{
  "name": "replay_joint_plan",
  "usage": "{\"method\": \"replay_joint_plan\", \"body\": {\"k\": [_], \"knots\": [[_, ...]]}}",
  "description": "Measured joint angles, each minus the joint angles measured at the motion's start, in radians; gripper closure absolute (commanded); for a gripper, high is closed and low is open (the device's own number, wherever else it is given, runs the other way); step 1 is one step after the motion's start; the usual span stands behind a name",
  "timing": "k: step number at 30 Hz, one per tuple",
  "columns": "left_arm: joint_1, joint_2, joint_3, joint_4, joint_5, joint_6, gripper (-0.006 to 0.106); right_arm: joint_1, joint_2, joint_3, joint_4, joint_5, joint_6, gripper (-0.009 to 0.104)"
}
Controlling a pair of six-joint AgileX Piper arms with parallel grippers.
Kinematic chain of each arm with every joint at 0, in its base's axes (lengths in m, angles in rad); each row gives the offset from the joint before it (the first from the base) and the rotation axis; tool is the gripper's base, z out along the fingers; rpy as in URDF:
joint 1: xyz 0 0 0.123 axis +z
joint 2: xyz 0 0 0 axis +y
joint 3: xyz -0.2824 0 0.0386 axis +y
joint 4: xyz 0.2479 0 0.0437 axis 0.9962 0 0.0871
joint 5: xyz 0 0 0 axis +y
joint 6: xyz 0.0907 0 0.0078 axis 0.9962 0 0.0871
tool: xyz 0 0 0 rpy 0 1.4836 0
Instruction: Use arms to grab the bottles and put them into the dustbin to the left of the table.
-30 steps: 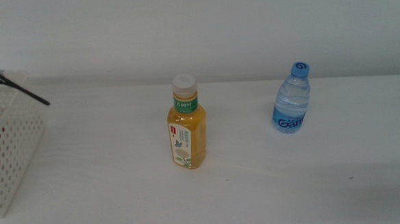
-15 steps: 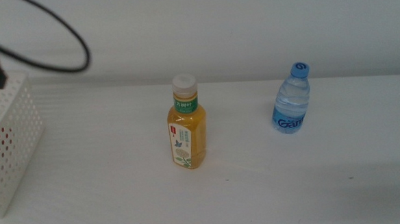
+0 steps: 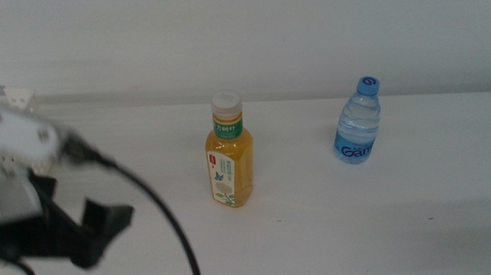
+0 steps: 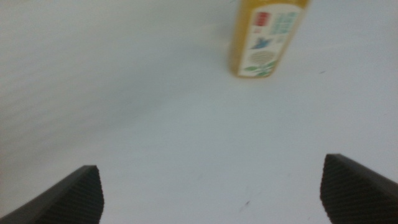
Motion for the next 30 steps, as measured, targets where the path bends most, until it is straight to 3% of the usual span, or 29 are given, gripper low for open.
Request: {"method": "replay_joint_plan", "body": {"k": [7,22,25,30], "knots": [[-0.163,-0.133,0.257,-0.070,-0.336,0.007,0.007,0.000,0.000,0.000,0.000,0.000,0.000,0.003],[-0.178,-0.147,0.293,-0.093,-0.496,0.007,0.007,0.000,0.000,0.000,0.000,0.000,0.000,0.003],[-0.178,-0.147,0.305,0.011,-0.536,-0.086,0.007,0.000,0.000,0.000,0.000,0.000,0.000,0.003],[-0.194,-0.147,0.358,0.355,-0.626,-0.493,0.007,0.000,0.000,0.000,0.000,0.000,0.000,0.003]]}}
